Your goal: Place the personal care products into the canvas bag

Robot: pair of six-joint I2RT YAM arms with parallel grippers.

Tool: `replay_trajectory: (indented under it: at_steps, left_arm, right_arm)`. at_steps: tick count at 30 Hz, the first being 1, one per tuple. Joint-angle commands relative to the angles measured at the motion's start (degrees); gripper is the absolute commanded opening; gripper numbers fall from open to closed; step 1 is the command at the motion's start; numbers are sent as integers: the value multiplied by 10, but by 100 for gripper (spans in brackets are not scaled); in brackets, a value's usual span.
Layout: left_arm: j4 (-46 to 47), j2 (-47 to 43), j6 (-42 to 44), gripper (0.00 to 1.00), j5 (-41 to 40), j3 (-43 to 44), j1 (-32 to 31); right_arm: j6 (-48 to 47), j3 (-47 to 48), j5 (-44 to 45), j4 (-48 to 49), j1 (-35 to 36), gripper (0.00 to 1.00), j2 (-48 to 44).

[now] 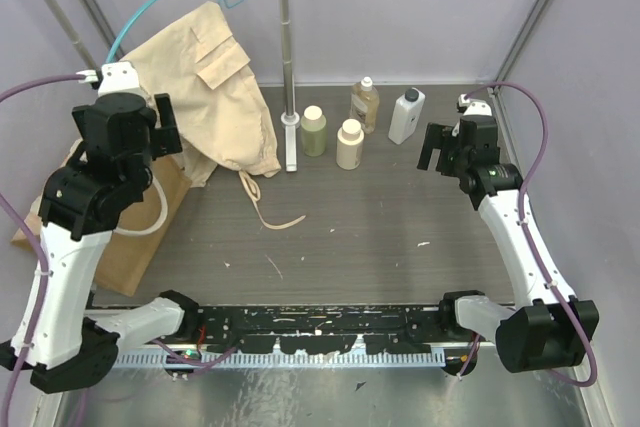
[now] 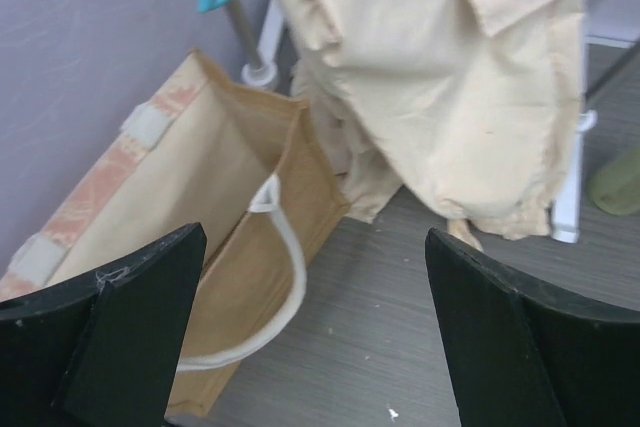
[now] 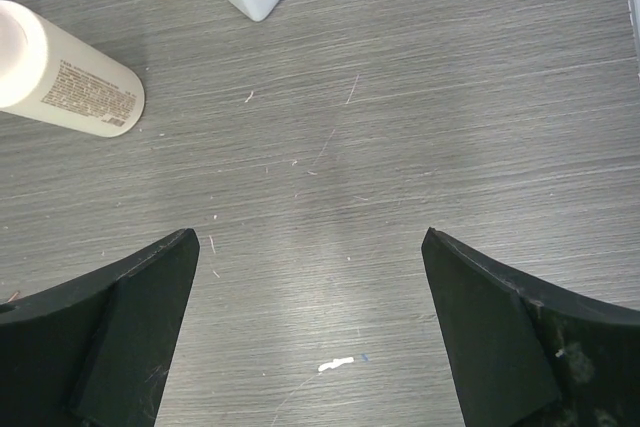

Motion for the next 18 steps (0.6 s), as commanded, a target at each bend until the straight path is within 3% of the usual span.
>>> replay_trajectory:
  at_steps: [1, 6, 10, 18]
  left_arm:
    - [-69, 31, 17, 98, 50, 5, 90]
    - [-20, 41, 18, 98, 198, -79, 244]
    - [1, 69, 21, 98, 288, -96, 352]
    - [4, 69, 40, 98, 310, -67, 422]
  right_arm:
    - [-1, 14, -12, 11, 2, 100, 0]
    - [1, 13, -32, 12, 2, 100, 4]
    - [2, 12, -44, 13, 2, 100, 9]
    - [2, 14, -50, 18, 2, 100, 13]
